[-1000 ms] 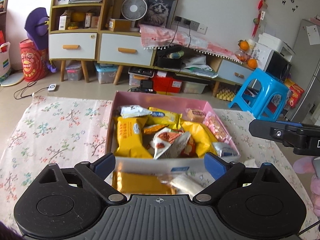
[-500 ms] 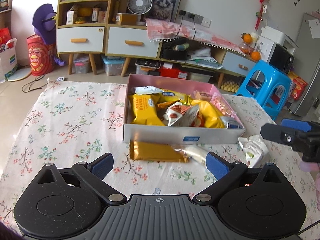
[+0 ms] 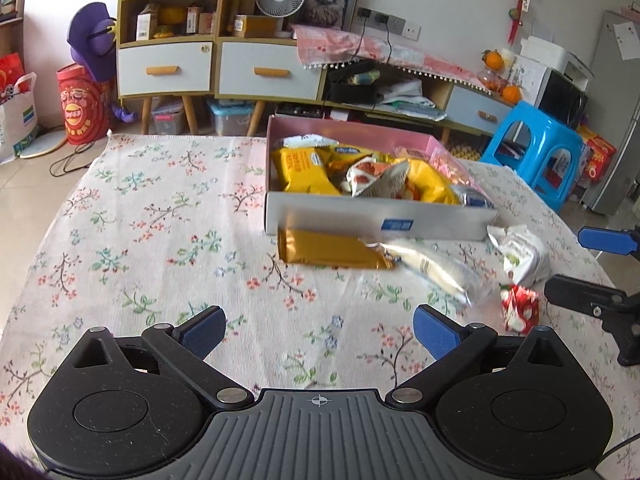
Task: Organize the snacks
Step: 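Grasp the clear bread packet with the left gripper while the right grasps the red chip packet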
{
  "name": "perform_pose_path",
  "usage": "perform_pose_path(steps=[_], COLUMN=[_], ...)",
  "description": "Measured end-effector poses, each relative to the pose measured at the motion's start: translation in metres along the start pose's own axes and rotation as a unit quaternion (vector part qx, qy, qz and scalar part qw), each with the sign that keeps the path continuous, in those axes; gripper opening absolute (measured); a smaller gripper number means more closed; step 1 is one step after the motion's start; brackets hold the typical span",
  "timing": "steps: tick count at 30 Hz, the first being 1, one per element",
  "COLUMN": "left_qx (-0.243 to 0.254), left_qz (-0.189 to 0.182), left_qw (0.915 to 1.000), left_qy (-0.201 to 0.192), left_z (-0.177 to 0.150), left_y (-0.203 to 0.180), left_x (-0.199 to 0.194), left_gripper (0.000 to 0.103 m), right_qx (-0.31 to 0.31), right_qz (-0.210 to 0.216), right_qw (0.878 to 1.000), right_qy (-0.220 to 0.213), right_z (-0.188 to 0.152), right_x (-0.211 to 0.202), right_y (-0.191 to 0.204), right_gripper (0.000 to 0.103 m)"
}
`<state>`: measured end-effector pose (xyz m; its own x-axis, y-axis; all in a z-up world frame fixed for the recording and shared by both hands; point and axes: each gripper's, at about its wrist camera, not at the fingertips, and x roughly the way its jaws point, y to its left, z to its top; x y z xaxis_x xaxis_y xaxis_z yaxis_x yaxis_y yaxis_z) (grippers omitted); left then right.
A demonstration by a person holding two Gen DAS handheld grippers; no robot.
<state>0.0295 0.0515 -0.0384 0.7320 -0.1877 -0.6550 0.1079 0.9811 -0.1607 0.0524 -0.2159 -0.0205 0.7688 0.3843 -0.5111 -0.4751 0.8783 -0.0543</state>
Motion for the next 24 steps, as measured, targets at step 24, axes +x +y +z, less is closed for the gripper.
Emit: perform_pose_path(steps=[24], left_qx=[0.007], left_qz=[-0.041], left_qw=[0.999], left_qy=[0.018], left_z=[-0.003], left_y=[-0.048], left_x=[0.031], left_gripper=[0.101], right_qx=[-0.039], right_qz=[0.012], right_qw=[0.998], right_qy=[0.052], right_z=[-0.057], right_x=[0.008], right_y=[-0.003], right_gripper=[0.093])
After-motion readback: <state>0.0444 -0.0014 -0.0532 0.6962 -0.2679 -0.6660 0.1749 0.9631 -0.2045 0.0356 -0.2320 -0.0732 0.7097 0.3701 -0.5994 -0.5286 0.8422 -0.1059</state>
